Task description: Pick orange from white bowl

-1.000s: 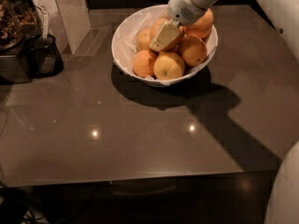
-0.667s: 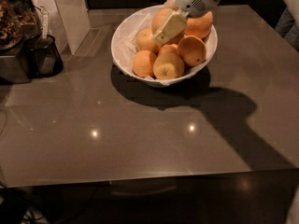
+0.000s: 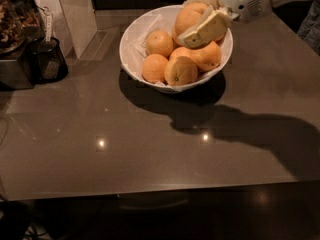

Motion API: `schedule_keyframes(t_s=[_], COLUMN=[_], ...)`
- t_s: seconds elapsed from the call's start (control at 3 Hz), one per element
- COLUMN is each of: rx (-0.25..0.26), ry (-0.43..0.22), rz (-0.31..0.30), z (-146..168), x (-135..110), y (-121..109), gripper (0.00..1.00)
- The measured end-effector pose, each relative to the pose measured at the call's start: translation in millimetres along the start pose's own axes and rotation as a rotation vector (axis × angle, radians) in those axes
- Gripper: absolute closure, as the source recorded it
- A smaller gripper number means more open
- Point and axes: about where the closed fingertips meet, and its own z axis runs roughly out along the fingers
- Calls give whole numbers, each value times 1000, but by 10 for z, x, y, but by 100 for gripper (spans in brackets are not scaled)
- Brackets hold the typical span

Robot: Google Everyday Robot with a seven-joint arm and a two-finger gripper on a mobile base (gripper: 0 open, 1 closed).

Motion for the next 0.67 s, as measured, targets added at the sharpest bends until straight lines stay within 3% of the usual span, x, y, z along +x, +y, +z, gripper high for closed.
schedule_keyframes(t_s=[0.33,0.67], rx=[26,72], ry=[-73,-96], rz=[14,25], z=[-312,-570], x=[-4,20], y=[342,607], gripper=[100,100])
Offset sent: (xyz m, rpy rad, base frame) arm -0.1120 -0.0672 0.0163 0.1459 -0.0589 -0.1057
